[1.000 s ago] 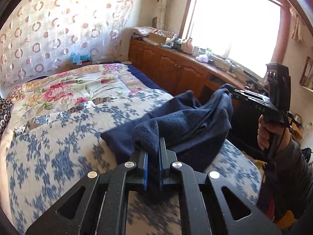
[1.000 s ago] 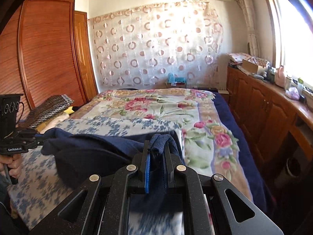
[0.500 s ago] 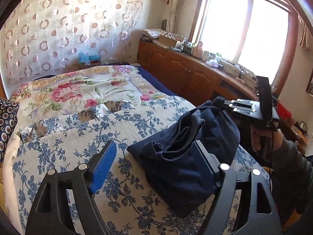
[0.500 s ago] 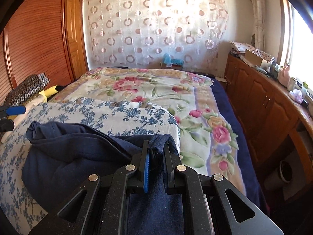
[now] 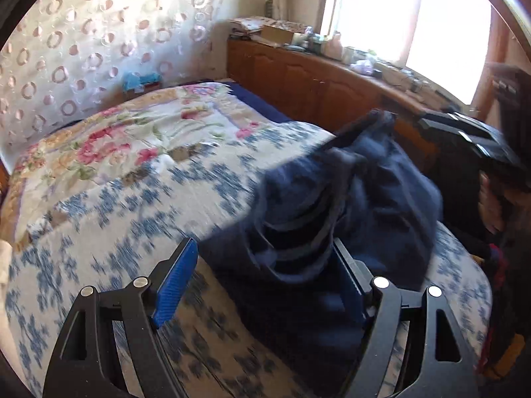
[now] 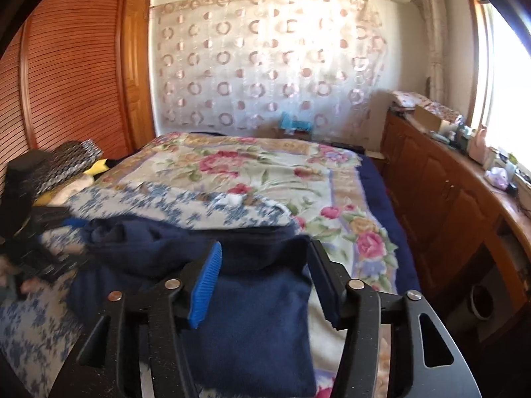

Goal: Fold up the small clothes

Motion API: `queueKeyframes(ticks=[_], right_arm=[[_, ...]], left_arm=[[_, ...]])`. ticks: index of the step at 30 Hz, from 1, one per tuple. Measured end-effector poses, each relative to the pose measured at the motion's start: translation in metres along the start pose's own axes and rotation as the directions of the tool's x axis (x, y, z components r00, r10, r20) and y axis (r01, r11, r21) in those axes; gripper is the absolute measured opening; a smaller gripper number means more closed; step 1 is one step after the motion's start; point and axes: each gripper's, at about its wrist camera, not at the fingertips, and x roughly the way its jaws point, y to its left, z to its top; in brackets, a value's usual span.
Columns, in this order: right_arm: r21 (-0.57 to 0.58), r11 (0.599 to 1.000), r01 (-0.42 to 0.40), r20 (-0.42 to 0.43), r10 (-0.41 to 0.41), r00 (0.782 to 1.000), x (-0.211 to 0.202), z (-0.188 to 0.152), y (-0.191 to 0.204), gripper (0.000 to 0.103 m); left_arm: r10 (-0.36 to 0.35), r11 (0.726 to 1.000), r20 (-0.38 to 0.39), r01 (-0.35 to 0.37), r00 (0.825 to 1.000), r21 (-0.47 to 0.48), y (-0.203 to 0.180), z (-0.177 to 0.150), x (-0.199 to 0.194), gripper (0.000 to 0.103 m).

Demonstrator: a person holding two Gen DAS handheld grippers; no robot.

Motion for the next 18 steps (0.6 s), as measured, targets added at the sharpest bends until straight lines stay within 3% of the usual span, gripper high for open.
queueKeyframes(ticks=[4, 11, 18], right_arm=[[-0.013, 1.000, 0.015, -0.074, -0.016, 0.997, 0.012, -0.007, -0.003, 0.061], [0.069, 0.998, -0.011, -0.156, 0.021, 0.987, 0.034, 0.002, -0.019, 0.068], [0.172, 0.983, -0.061, -0.213, 0.097, 0.972, 0.045, 0.011, -0.027, 0.075]], left_arm=[[0.110, 0.993, 0.017, -0.109, 0.994, -0.048, 0.020, 0.009, 0.008, 0.080], [0.080, 0.994, -0.003, -0.080, 0.997, -0.080, 0.027, 0.002, 0.009, 0.080], [-0.021, 0.987, -0.048, 0.013, 0.999, -0.161, 0.036, -0.004, 0.020, 0.078]])
